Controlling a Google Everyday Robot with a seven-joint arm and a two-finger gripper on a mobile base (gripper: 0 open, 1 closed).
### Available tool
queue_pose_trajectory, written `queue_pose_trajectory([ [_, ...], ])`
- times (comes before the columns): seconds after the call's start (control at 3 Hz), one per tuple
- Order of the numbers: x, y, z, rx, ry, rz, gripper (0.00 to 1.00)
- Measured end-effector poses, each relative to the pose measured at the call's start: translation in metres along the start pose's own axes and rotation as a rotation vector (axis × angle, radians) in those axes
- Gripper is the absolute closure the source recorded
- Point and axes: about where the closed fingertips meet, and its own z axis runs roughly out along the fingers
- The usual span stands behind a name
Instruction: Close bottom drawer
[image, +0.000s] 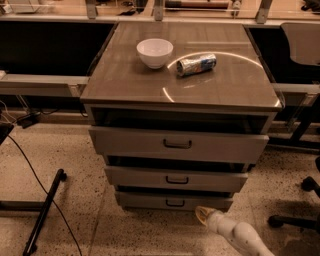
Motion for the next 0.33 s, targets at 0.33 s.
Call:
queue_pose_trajectory([
  [0.33, -0.0045, 0.0159, -0.0319, -0.060, -0.016, -0.031, 1.00],
])
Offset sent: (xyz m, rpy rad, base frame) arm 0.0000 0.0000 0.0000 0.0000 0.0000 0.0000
